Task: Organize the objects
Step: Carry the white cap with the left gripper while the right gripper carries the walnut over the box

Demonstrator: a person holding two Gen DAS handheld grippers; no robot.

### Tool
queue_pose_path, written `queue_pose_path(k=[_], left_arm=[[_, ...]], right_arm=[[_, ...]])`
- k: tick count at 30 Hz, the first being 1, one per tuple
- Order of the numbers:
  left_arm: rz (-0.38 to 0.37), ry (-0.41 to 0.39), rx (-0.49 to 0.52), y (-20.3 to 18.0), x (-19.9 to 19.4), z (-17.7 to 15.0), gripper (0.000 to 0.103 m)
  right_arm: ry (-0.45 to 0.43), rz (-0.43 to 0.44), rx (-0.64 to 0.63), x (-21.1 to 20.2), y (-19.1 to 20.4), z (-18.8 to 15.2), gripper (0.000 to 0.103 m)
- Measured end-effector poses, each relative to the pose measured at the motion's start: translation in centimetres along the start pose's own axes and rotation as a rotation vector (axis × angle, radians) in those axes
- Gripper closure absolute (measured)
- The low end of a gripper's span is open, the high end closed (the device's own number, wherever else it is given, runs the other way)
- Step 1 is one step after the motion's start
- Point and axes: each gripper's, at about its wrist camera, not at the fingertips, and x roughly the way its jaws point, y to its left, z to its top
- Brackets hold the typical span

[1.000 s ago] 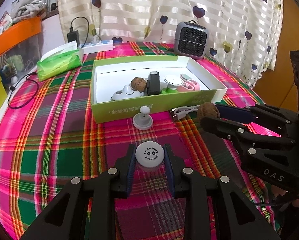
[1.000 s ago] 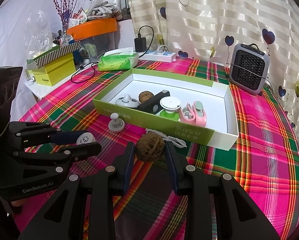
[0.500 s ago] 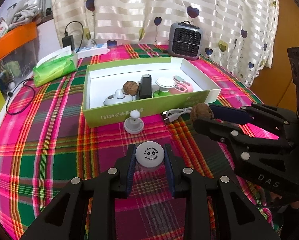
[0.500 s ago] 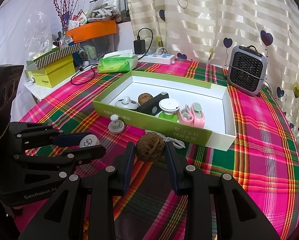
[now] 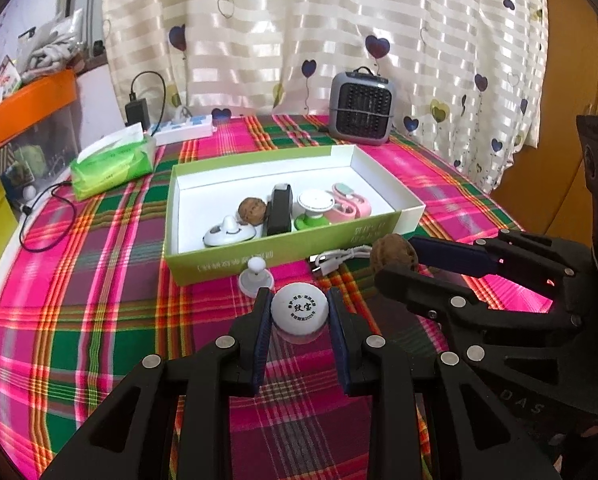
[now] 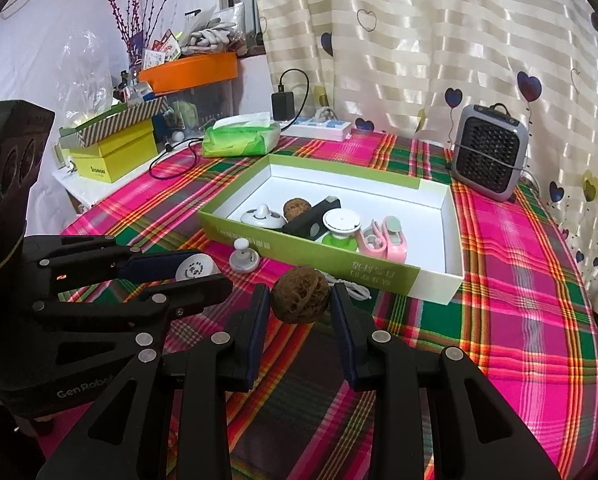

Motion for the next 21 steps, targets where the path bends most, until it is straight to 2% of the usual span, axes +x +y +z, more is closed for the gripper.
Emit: queue_pose_path(k=[13, 21], left_arm=[[0.012, -0.063, 0.012, -0.6, -3.4, 0.4, 0.078], [-0.006, -0.095, 0.023, -0.6, -3.8, 1.8, 0.078]], right_arm=[[-0.055, -0.031, -0.018, -2.9, 1.3, 0.6, 0.071], [-0.077, -0.055, -0.022, -3.4, 1.1, 1.7, 0.071]])
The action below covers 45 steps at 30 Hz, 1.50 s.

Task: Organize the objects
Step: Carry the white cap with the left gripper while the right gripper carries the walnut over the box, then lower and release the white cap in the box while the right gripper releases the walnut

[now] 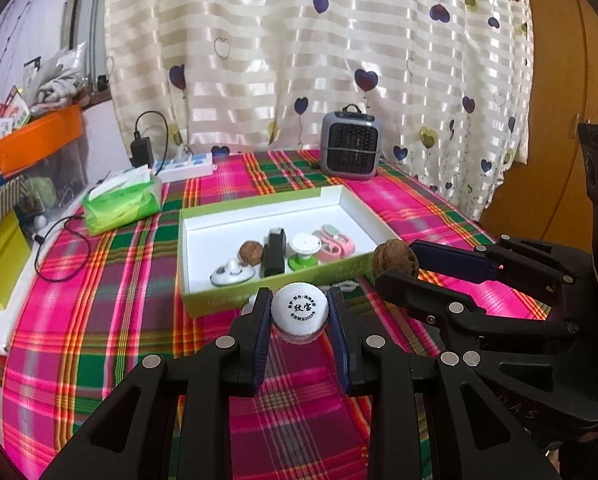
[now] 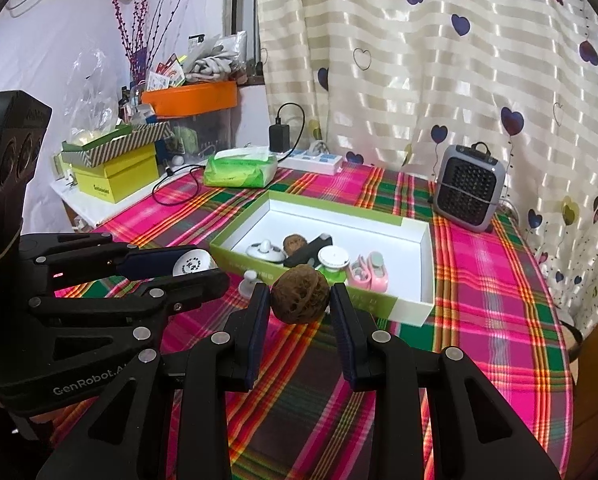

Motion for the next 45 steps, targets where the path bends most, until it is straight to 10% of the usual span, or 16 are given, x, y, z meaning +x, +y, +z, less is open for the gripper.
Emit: queue_pose_path(k=[45], left_arm=[[0.029, 0.138, -0.04, 4.2, 11.3, 4.0, 0.078]], right_arm=[[0.146, 0.038, -0.034, 11.4, -3.6, 3.0, 0.071]])
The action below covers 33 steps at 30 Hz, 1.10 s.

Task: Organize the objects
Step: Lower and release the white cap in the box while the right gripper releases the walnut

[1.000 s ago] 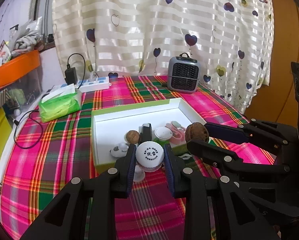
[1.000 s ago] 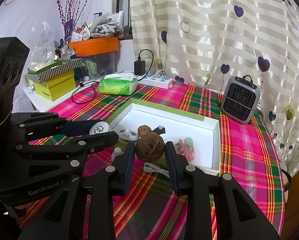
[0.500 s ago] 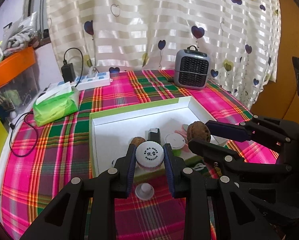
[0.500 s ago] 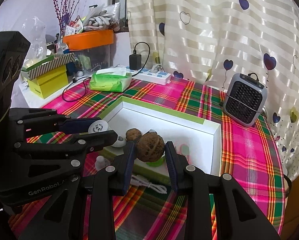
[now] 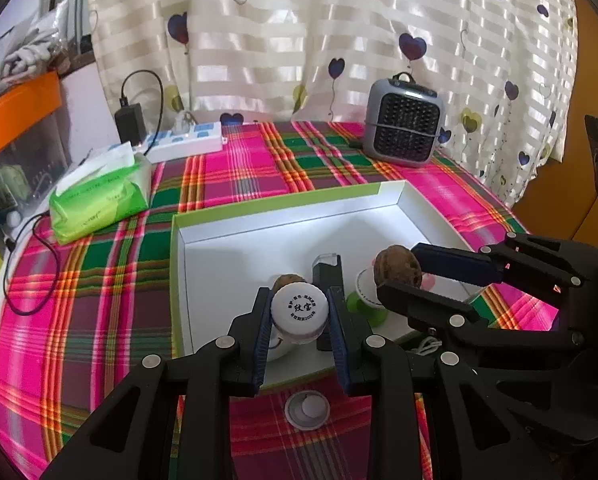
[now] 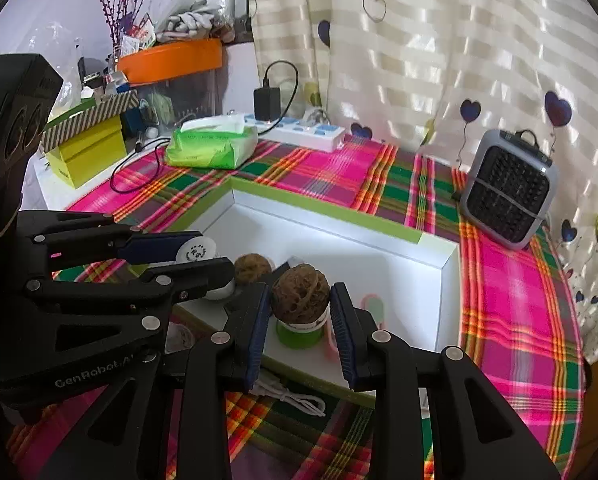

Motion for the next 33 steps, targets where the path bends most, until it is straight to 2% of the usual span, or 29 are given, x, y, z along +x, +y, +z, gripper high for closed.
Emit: queue_pose_path(k=[17, 29, 33], left_arm=[[0.02, 0.017, 0.001, 0.8, 1.4, -0.2, 0.078], [0.026, 0.024, 0.003, 0.8, 2.0, -0.3, 0.078], [0.025, 0.021, -0.005, 0.9, 1.8, -0.3, 0.078]], right_arm=[[0.001, 0.048, -0.025, 0.8, 0.4, -0.2, 0.071], [-0.013, 0.011, -0.045, 1.0, -0.1, -0.1, 0.071], [-0.017, 0.038, -0.083, 0.6, 0.8, -0.3, 0.071]])
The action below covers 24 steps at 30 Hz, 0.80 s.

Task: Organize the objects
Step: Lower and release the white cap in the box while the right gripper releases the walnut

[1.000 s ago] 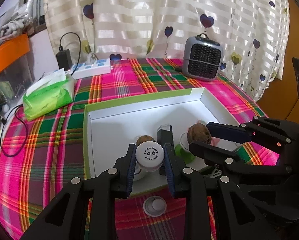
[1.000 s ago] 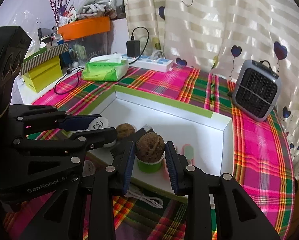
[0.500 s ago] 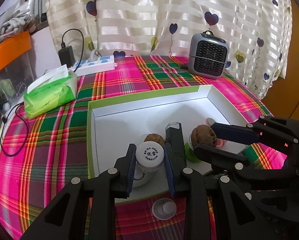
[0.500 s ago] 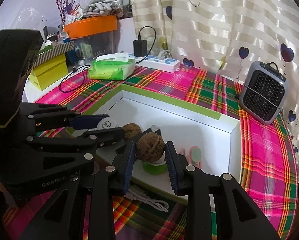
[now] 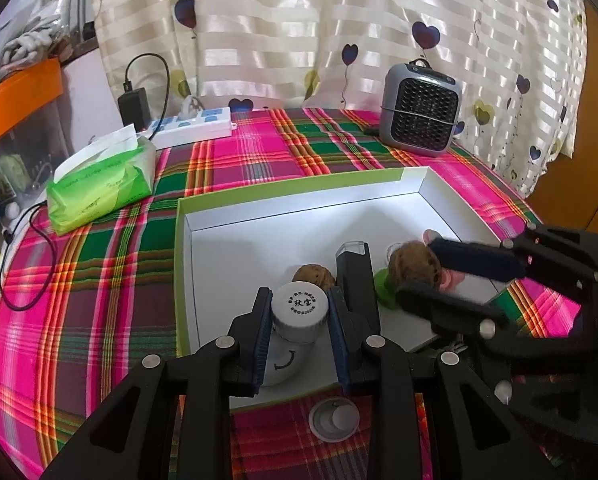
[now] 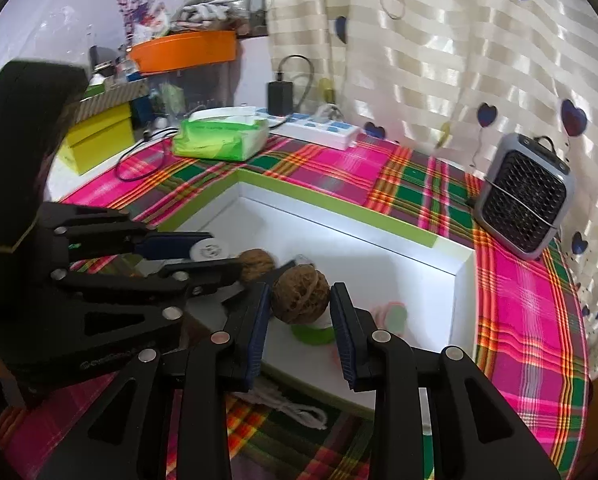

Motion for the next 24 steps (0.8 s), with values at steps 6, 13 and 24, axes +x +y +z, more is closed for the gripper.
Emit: queue_pose_path(k=[6, 13, 24], left_arm=[[-0.003, 0.0, 0.003, 0.2, -0.3, -0.1, 0.078], [-0.018, 0.003, 0.049, -0.6, -0.2, -0.5, 0.078], [-0.047, 0.005, 0.039, -0.6, 0.1, -0.4, 0.076]], right_arm=[[0.032, 0.032, -0.032, 0.6, 0.8, -0.4, 0.071], [0.059, 0.003, -0.001, 1.0, -0.2, -0.5, 0.071], [0.051, -0.003, -0.003, 0.8, -0.3, -0.5, 0.07]])
